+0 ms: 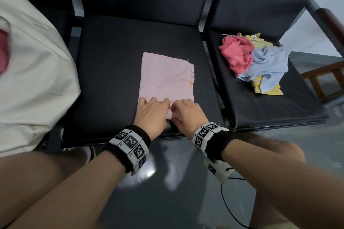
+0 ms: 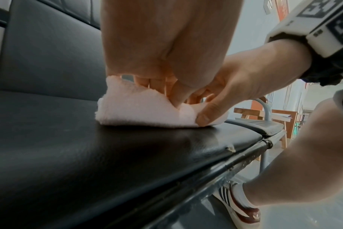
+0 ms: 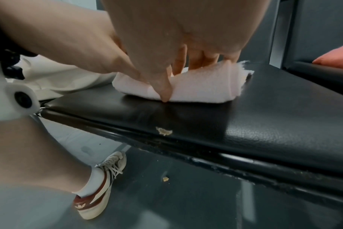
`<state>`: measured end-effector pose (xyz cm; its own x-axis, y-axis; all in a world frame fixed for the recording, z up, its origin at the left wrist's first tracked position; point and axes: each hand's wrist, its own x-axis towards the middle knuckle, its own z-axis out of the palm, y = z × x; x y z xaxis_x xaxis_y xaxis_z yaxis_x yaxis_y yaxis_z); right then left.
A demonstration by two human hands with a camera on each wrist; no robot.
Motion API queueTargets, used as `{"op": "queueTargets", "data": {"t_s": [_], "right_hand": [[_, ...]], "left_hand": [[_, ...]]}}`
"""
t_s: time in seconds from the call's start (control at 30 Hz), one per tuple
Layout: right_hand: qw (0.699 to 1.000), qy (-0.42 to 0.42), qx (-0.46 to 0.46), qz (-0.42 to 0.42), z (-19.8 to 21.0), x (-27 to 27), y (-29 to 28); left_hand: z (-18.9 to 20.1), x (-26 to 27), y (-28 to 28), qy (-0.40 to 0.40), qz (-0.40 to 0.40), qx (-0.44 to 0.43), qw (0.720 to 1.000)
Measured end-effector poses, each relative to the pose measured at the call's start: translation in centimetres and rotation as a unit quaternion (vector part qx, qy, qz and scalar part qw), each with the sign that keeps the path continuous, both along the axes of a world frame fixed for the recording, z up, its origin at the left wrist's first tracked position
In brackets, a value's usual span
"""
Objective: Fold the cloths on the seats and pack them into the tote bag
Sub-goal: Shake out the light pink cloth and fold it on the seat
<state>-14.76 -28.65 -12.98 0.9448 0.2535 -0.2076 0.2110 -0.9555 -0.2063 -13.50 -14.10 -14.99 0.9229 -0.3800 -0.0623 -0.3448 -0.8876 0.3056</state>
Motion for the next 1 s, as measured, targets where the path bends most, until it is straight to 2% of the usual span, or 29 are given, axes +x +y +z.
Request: {"op": "queueTargets", "data": {"t_s": [0.17,0.33,0.5,0.73,1.0], "right_hand": [[0.999,0.032,-0.016,-0.001,0.2,0.7,-0.1],[0.998,0.062,-0.011,-0.009,0.3,1.4,0.0],[1.000,-0.005,-0.025,0.003,0.2,0.9,-0.1],[1.000,-0.001,-0.007,0.008,0.1,0.2,-0.6],[0.997,0.067,-0.016,-0.016,0.4,1.4,-0.3]], "left_hand": [[0.5,0.0,0.2,-0.027,0.004,-0.030,0.999],[0.2,-0.2,0.4,-0.040,-0.015,0.006,0.999],[0.3,-0.1,0.2,-0.034,-0.007,0.010,0.999],[0.5,-0.1,-0.1,0.003,0.012,0.016,1.000],[1.0,-0.3,0.4,-0.032,-0.005,0.014,0.999]]}}
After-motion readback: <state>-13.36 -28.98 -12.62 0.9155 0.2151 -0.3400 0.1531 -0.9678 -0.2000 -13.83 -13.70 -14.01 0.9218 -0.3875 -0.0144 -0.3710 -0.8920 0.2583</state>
